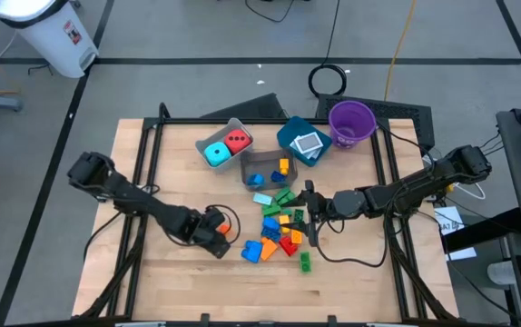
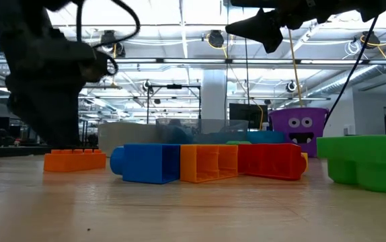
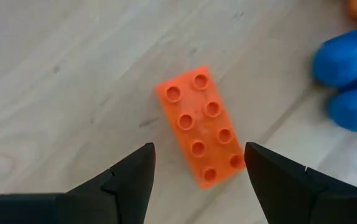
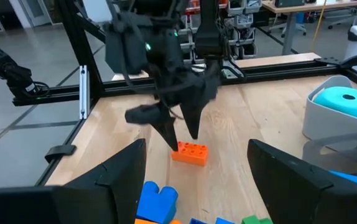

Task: Pick & Place Toys
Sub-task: Put the orange block into the black bin

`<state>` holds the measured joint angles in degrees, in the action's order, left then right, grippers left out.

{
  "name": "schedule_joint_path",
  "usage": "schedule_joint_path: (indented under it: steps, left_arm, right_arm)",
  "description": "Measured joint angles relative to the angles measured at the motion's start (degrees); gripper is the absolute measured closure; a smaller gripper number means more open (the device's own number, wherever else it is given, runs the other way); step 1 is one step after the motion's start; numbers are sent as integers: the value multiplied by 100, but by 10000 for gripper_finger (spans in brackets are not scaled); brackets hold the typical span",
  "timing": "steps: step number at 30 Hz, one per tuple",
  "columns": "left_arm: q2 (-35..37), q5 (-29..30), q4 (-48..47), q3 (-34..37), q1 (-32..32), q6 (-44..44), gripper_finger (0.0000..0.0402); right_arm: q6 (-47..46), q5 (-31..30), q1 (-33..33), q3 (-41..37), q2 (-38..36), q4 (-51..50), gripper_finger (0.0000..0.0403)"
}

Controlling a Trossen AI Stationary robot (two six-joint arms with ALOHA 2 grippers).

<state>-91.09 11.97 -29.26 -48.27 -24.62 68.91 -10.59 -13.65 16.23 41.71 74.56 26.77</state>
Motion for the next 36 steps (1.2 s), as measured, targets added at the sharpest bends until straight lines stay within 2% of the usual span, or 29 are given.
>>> schedule_joint_path:
  steps: [9,13,18,23,30,36]
  left_arm:
    - [-511,-573,347,-31,348,-455,151]
    - [-493,-594,354,-18,375,-689,185]
    - [-483,-578,331,-9,386,-925,255]
    - [-310,-654,348,-27,507,-1220,257]
    - [384,141,539,-432,594,-2256,257]
    - [780,820,820,-858,947,-3488,248]
  right_arm:
    - [56,2,0,-7,0,-42,152]
    - [41,12,0,-7,0,-43,152]
    - [55,8,0,-7,0,-42,152]
    - [55,7,0,-7,0,-42,152]
    - [57,2,0,-4,2,-40,152]
    - [57,0,0,-4,2,-42,152]
